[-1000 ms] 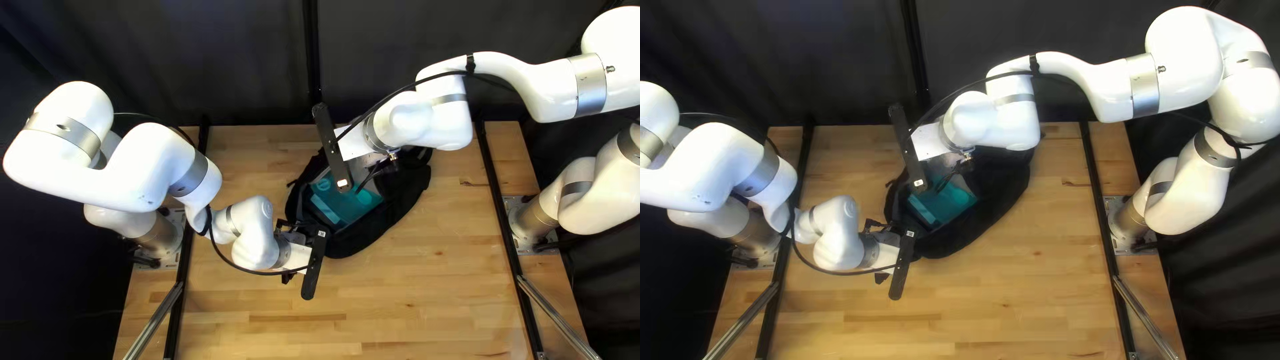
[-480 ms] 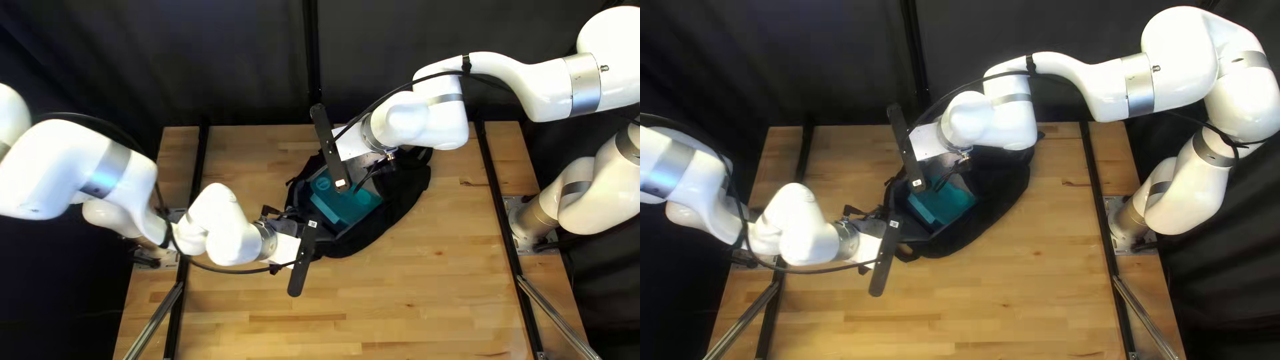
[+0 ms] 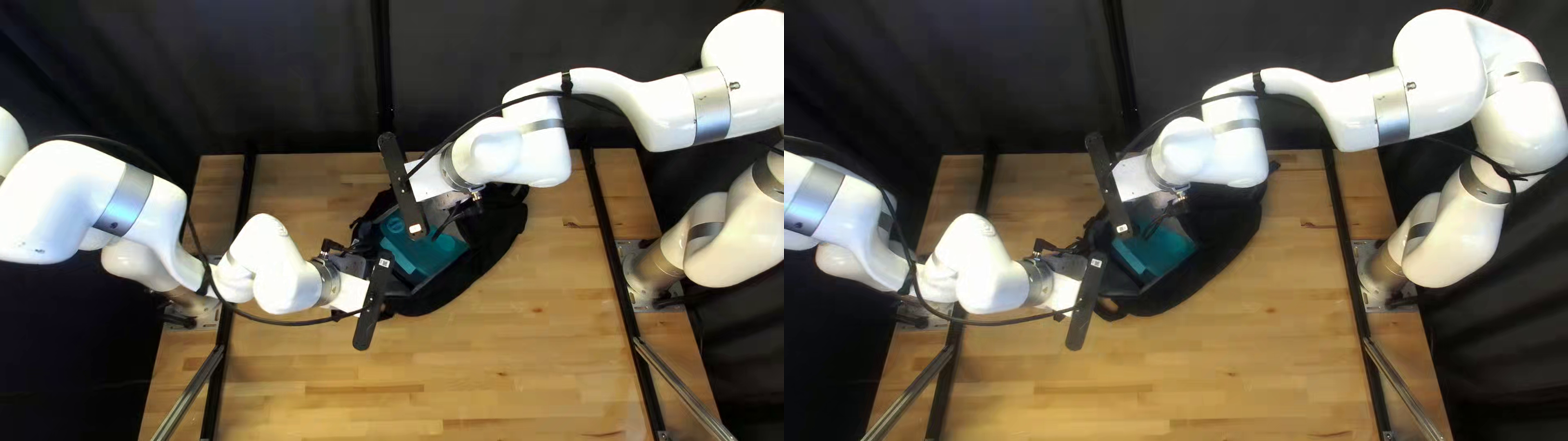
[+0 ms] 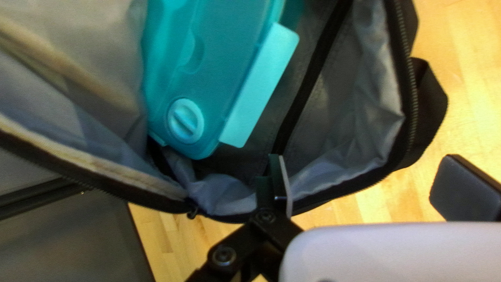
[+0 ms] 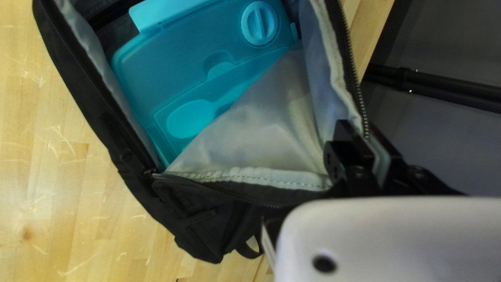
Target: Remove a lunch box from a kids backpack
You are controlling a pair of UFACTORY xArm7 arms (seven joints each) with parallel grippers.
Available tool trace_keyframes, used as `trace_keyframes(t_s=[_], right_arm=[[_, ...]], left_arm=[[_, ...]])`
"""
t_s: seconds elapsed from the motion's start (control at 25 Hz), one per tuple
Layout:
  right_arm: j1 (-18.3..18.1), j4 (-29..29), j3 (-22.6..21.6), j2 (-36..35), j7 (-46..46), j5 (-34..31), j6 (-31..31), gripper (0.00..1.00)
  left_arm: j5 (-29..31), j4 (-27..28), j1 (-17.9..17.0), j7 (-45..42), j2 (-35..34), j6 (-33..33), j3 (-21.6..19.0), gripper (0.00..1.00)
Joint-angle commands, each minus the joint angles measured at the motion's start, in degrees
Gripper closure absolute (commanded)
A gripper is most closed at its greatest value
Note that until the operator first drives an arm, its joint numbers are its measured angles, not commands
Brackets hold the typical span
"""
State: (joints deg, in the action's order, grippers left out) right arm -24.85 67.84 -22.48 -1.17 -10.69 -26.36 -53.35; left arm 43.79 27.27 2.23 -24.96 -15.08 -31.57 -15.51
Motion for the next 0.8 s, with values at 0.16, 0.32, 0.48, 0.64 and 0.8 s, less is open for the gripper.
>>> trace_keyframes(t_s=[0.16, 0.32, 0.48, 0.64, 0.8], right_arm=[[-0.04, 1.88, 0.09, -1.67, -0.38, -0.4, 0.04, 1.0], [-0.01, 1.78, 0.05, -1.78, -0.31, -0.44, 0.48, 1.0], [0.05, 1.42, -0.04, -1.16, -0.42, -0.14, 0.26, 1.0], [0.02, 1.63, 0.0, -1.55, -0.47, -0.21, 0.54, 1.0], [0.02, 1.98, 0.01, -1.94, -0.49, -0.22, 0.68, 1.0]], left_arm=[[0.02, 0.01, 0.02, -0.01, -0.01, -0.04, -0.01, 0.0], [11.19, -0.43, 2.87, -7.59, 1.74, 2.86, -2.07, 0.0], [29.24, -1.25, 5.25, -19.29, 3.35, 5.33, -3.29, 0.0], [38.76, -1.31, 6.32, -24.49, 3.74, 6.73, -2.08, 0.0], [46.15, -0.48, 7.88, -29.16, 5.88, 7.19, -1.01, 0.0]])
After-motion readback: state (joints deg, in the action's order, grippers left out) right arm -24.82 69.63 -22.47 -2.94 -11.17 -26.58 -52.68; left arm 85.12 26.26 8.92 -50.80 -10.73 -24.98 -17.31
